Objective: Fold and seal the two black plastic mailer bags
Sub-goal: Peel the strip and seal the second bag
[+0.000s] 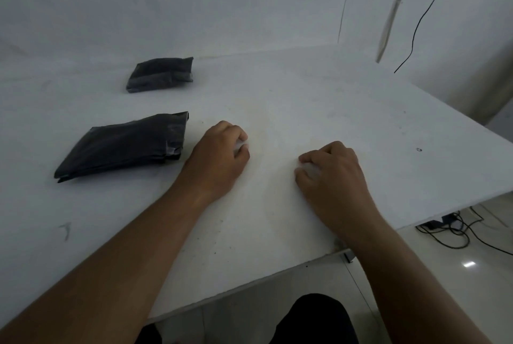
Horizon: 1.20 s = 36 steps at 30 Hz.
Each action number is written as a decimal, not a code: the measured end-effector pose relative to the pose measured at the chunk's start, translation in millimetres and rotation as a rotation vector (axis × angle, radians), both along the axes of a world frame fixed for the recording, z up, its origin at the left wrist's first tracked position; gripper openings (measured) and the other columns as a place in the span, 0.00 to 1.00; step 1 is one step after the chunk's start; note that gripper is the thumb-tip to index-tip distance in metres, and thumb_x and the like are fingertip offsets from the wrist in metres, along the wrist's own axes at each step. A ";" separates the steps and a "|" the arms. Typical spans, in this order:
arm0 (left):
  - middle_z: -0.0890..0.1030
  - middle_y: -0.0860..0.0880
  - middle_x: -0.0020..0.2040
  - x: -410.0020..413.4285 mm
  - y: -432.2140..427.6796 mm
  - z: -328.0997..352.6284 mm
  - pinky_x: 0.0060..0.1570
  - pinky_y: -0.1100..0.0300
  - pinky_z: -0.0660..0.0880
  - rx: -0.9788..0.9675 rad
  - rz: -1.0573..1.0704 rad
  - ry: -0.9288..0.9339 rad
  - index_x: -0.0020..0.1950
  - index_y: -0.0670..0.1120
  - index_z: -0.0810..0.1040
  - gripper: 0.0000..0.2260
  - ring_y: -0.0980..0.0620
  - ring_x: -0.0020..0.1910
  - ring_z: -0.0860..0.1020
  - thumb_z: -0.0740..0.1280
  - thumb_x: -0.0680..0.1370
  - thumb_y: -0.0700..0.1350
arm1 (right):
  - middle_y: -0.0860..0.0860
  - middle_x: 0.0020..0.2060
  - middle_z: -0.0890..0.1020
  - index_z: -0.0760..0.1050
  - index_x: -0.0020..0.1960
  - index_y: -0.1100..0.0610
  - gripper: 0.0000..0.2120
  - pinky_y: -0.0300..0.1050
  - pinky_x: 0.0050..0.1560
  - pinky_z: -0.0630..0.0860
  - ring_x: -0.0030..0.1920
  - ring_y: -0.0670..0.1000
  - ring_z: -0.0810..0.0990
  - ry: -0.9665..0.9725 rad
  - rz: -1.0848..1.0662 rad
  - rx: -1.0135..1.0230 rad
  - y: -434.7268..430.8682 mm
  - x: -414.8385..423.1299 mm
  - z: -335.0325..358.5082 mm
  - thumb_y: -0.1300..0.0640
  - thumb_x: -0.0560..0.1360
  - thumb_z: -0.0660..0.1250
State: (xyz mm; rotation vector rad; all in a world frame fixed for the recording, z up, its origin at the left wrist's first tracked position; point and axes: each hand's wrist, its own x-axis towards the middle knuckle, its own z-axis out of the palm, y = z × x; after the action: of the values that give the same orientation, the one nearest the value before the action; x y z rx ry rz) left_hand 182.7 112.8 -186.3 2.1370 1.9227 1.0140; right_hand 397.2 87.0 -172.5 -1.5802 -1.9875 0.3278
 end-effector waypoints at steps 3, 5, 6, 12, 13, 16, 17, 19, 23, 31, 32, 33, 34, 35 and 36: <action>0.78 0.51 0.52 0.0 0.1 0.3 0.54 0.51 0.75 -0.001 -0.004 -0.011 0.53 0.46 0.79 0.06 0.51 0.54 0.77 0.65 0.78 0.44 | 0.47 0.49 0.72 0.81 0.61 0.55 0.14 0.40 0.53 0.65 0.54 0.47 0.66 -0.009 -0.039 0.019 -3.2 -6.5 -0.3 0.54 0.79 0.64; 0.77 0.51 0.53 -0.3 0.1 0.5 0.54 0.51 0.76 -0.011 -0.006 -0.018 0.53 0.46 0.79 0.06 0.51 0.54 0.77 0.65 0.78 0.44 | 0.49 0.48 0.75 0.82 0.57 0.56 0.12 0.45 0.55 0.70 0.53 0.50 0.70 -0.027 -0.060 0.032 -6.6 -11.6 0.6 0.54 0.78 0.64; 0.77 0.51 0.53 -0.2 0.0 0.7 0.54 0.51 0.76 -0.013 -0.007 -0.023 0.53 0.46 0.79 0.06 0.50 0.54 0.77 0.65 0.78 0.44 | 0.49 0.48 0.76 0.82 0.57 0.56 0.12 0.47 0.56 0.71 0.53 0.51 0.71 -0.030 -0.068 0.028 -8.2 -13.9 1.4 0.54 0.78 0.64; 0.78 0.49 0.53 1.6 -1.1 2.9 0.54 0.51 0.75 -0.020 0.001 -0.048 0.52 0.45 0.80 0.06 0.49 0.54 0.77 0.66 0.77 0.44 | 0.50 0.49 0.77 0.80 0.54 0.55 0.10 0.50 0.58 0.71 0.51 0.51 0.69 0.001 -0.174 -0.056 -11.0 -27.1 9.6 0.53 0.78 0.64; 0.78 0.49 0.53 1.9 -1.5 3.0 0.55 0.51 0.75 -0.021 0.002 -0.052 0.52 0.45 0.80 0.06 0.49 0.54 0.77 0.66 0.77 0.44 | 0.51 0.48 0.77 0.79 0.52 0.56 0.09 0.50 0.58 0.71 0.51 0.52 0.70 0.001 -0.193 -0.058 -11.4 -30.4 9.9 0.53 0.78 0.63; 0.78 0.49 0.53 1.9 -2.5 3.3 0.55 0.51 0.75 -0.022 -0.004 -0.071 0.53 0.45 0.80 0.07 0.49 0.54 0.77 0.66 0.77 0.43 | 0.51 0.46 0.76 0.78 0.48 0.57 0.08 0.50 0.55 0.69 0.49 0.53 0.68 -0.013 -0.244 -0.083 -10.7 -37.9 10.3 0.53 0.78 0.63; 0.78 0.49 0.54 1.6 -2.9 3.2 0.55 0.51 0.75 -0.023 -0.006 -0.078 0.53 0.45 0.80 0.07 0.50 0.54 0.77 0.66 0.77 0.43 | 0.51 0.45 0.76 0.78 0.47 0.57 0.08 0.50 0.54 0.69 0.47 0.53 0.68 -0.028 -0.259 -0.101 -9.2 -39.7 10.7 0.53 0.77 0.63; 0.78 0.49 0.54 0.8 -3.6 2.8 0.55 0.52 0.75 -0.022 -0.004 -0.094 0.52 0.45 0.80 0.06 0.50 0.54 0.77 0.66 0.77 0.43 | 0.52 0.42 0.77 0.77 0.42 0.57 0.10 0.49 0.51 0.68 0.45 0.54 0.67 -0.077 -0.278 -0.126 -4.9 -41.1 10.7 0.53 0.77 0.62; 0.78 0.50 0.53 -0.6 -3.5 2.2 0.55 0.53 0.75 -0.021 0.000 -0.109 0.52 0.46 0.80 0.06 0.51 0.53 0.77 0.65 0.77 0.43 | 0.52 0.43 0.74 0.74 0.44 0.56 0.09 0.50 0.52 0.69 0.48 0.56 0.72 -0.091 -0.266 -0.124 -1.7 -39.7 13.2 0.51 0.77 0.63; 0.78 0.47 0.54 -1.3 15.0 10.3 0.55 0.54 0.74 -0.038 0.079 -0.160 0.56 0.45 0.79 0.09 0.49 0.55 0.77 0.65 0.78 0.41 | 0.48 0.48 0.80 0.77 0.55 0.50 0.09 0.56 0.62 0.71 0.55 0.55 0.78 0.000 -0.058 -0.173 66.9 -36.6 24.8 0.54 0.79 0.61; 0.78 0.46 0.54 -0.8 20.1 12.8 0.54 0.54 0.74 -0.042 0.092 -0.149 0.57 0.44 0.79 0.10 0.48 0.55 0.77 0.64 0.78 0.40 | 0.47 0.46 0.79 0.78 0.54 0.50 0.10 0.56 0.62 0.72 0.53 0.54 0.78 -0.003 -0.024 -0.183 80.1 -39.2 26.3 0.57 0.78 0.60; 0.78 0.45 0.54 -0.2 25.7 14.5 0.52 0.55 0.73 -0.051 0.107 -0.135 0.59 0.44 0.78 0.10 0.47 0.54 0.77 0.64 0.78 0.40 | 0.46 0.44 0.78 0.79 0.54 0.50 0.12 0.55 0.60 0.72 0.51 0.54 0.77 -0.010 0.010 -0.189 92.6 -41.8 27.1 0.59 0.78 0.58; 0.78 0.45 0.55 0.4 31.4 15.4 0.50 0.56 0.72 -0.061 0.126 -0.121 0.60 0.44 0.77 0.11 0.46 0.54 0.77 0.63 0.79 0.41 | 0.45 0.41 0.77 0.79 0.54 0.50 0.14 0.53 0.58 0.73 0.48 0.53 0.76 -0.025 0.042 -0.188 104.1 -44.1 27.8 0.61 0.78 0.57; 0.78 0.44 0.55 1.2 36.8 15.2 0.48 0.57 0.71 -0.071 0.149 -0.108 0.61 0.44 0.77 0.11 0.46 0.54 0.77 0.63 0.79 0.41 | 0.43 0.39 0.75 0.79 0.55 0.50 0.14 0.50 0.55 0.73 0.46 0.52 0.75 -0.040 0.074 -0.187 115.4 -45.9 27.8 0.61 0.78 0.56; 0.78 0.44 0.56 1.9 41.4 14.5 0.47 0.57 0.69 -0.075 0.174 -0.095 0.62 0.44 0.76 0.12 0.45 0.54 0.77 0.62 0.79 0.42 | 0.42 0.37 0.74 0.78 0.56 0.50 0.15 0.49 0.54 0.72 0.46 0.51 0.74 -0.053 0.101 -0.188 126.0 -47.6 28.1 0.61 0.79 0.56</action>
State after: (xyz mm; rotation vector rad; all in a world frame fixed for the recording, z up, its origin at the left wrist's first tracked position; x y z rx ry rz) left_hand 184.6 154.2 -171.8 1.8734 2.0941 1.0330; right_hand 349.6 213.0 -144.4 -1.6186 -2.1347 0.5318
